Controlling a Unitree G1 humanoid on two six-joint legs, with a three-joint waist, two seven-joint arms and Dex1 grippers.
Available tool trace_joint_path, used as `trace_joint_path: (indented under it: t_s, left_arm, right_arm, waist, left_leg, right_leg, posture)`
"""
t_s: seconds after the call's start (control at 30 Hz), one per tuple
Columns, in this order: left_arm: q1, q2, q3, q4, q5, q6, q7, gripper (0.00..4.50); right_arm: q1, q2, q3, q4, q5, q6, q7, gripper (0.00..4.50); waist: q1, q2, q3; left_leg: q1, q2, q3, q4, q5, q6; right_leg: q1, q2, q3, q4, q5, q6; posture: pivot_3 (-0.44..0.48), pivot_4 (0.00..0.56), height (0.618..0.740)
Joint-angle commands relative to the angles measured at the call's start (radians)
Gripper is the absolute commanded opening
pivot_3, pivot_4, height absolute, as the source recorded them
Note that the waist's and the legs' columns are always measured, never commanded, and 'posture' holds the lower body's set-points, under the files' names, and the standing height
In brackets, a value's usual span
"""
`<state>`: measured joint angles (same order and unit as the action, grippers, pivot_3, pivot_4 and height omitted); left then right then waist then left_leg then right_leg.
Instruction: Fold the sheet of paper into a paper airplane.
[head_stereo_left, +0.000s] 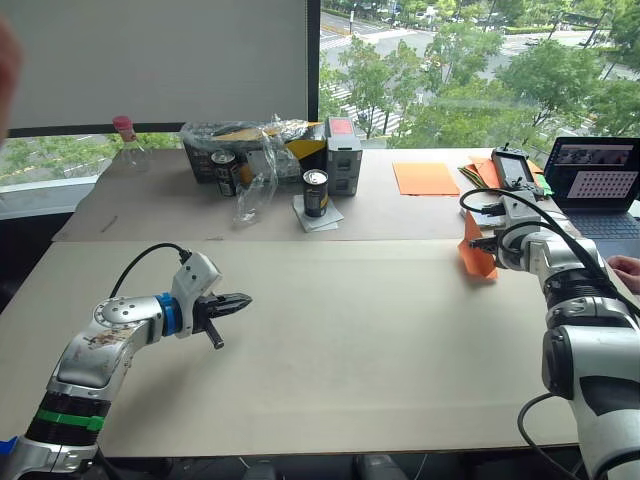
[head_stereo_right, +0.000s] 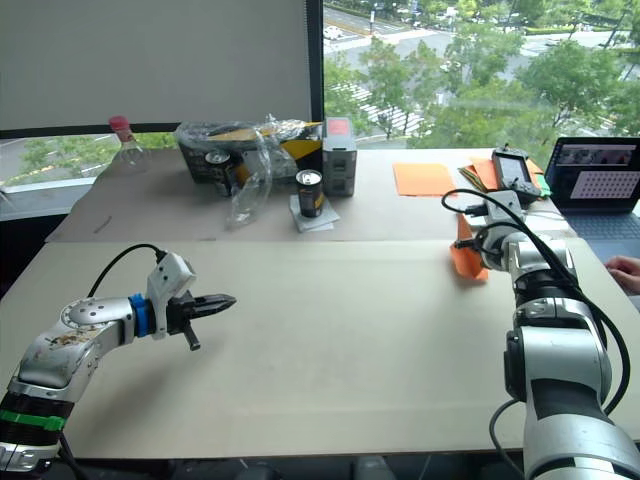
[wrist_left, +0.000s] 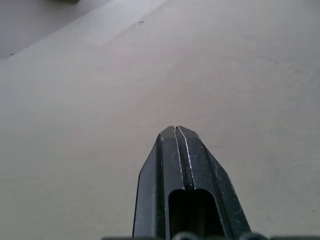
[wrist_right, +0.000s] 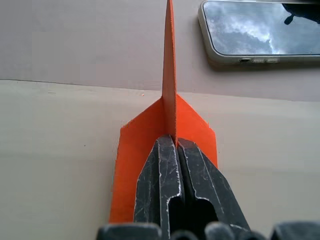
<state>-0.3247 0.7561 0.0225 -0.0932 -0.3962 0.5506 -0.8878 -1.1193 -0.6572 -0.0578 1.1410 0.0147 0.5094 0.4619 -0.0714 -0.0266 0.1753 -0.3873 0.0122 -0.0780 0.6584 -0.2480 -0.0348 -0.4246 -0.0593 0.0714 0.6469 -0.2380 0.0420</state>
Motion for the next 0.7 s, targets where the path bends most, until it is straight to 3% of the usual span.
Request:
trace_joint_path:
  t_s: [0.03, 0.07, 0.1, 0.17, 0.37, 0.5, 0.63, 0.7]
  left_arm:
    - [-0.001, -0.011, 0.033, -0.034, -0.007, -0.013, 0.014, 0.0]
    - [0.004, -0.013, 0.029, -0.036, 0.006, -0.026, 0.023, 0.0]
    - [0.011, -0.015, 0.017, -0.031, 0.033, -0.051, 0.034, 0.0]
    - [0.015, -0.026, 0.01, -0.02, 0.047, -0.076, 0.039, 0.0]
    - [-0.009, -0.052, 0.028, 0.006, 0.031, -0.088, 0.026, 0.0]
    - [-0.019, -0.058, 0.046, -0.007, -0.003, -0.063, 0.015, 0.0]
    - [-0.023, -0.061, 0.046, -0.021, -0.014, -0.049, 0.017, 0.0]
    - [-0.02, -0.064, 0.046, -0.021, 0.002, -0.078, 0.023, 0.0]
  right_arm:
    - [-0.041, -0.031, -0.015, 0.03, -0.007, -0.066, 0.021, 0.04]
    - [-0.04, -0.032, -0.018, 0.039, -0.006, -0.076, 0.023, 0.04]
    - [-0.039, -0.033, -0.021, 0.044, -0.005, -0.083, 0.021, 0.48]
    - [-0.042, -0.034, -0.026, 0.047, 0.001, -0.089, 0.031, 0.93]
    - [-0.067, -0.059, 0.007, -0.003, -0.036, -0.124, 0.043, 3.0]
    - [-0.071, -0.093, 0.036, -0.143, -0.053, -0.088, 0.103, 4.4]
    - [0.077, -0.095, 0.026, -0.478, 0.038, -0.142, 0.291, 4.46]
    - [0.243, -0.104, 0.031, -0.748, 0.12, -0.123, 0.411, 4.46]
  waist:
    - [0.0, 0.0, 0.0]
    - [0.0, 0.0, 0.0]
    - [0.0, 0.0, 0.0]
    - [0.001, 0.0, 0.0]
    - [0.002, 0.001, 0.001]
    - [0.001, 0.005, 0.003]
    - [0.0, 0.005, 0.003]
    - [0.002, 0.005, 0.003]
  left_leg:
    - [0.0, 0.0, 0.0, 0.0, 0.0, 0.0]
    - [0.0, 0.0, 0.0, 0.0, 0.0, 0.0]
    - [0.0, 0.0, 0.0, 0.0, 0.0, 0.0]
    - [0.001, 0.0, 0.0, 0.0, 0.0, 0.0]
    - [0.0, 0.0, 0.0, 0.0, 0.0, 0.0]
    - [0.0, 0.0, 0.0, 0.001, 0.0, 0.0]
    - [0.0, 0.0, -0.001, 0.0, 0.0, 0.0]
    - [0.001, 0.001, -0.001, 0.001, 0.0, 0.0]
  right_leg:
    - [0.0, 0.0, 0.0, 0.0, 0.0, 0.0]
    - [0.0, 0.0, 0.0, 0.0, 0.0, 0.0]
    - [0.0, 0.0, 0.0, 0.0, 0.0, 0.0]
    - [0.0, 0.0, 0.0, 0.0, 0.0, 0.0]
    - [0.0, 0.0, 0.0, 0.0, 0.0, 0.0]
    - [0.0, 0.0, 0.0, 0.0, 0.0, 0.0]
    - [0.0, 0.001, 0.0, 0.001, 0.0, 0.0]
    - [0.001, 0.001, -0.001, 0.001, 0.0, 0.001]
  posture:
    - [0.0, 0.15, 0.732]
    - [0.0, 0.15, 0.732]
    - [0.0, 0.15, 0.732]
    - [0.0, 0.15, 0.732]
    - [0.0, 0.15, 0.732]
    - [0.0, 0.15, 0.732]
    - [0.0, 0.15, 0.732]
    - [0.0, 0.15, 0.732]
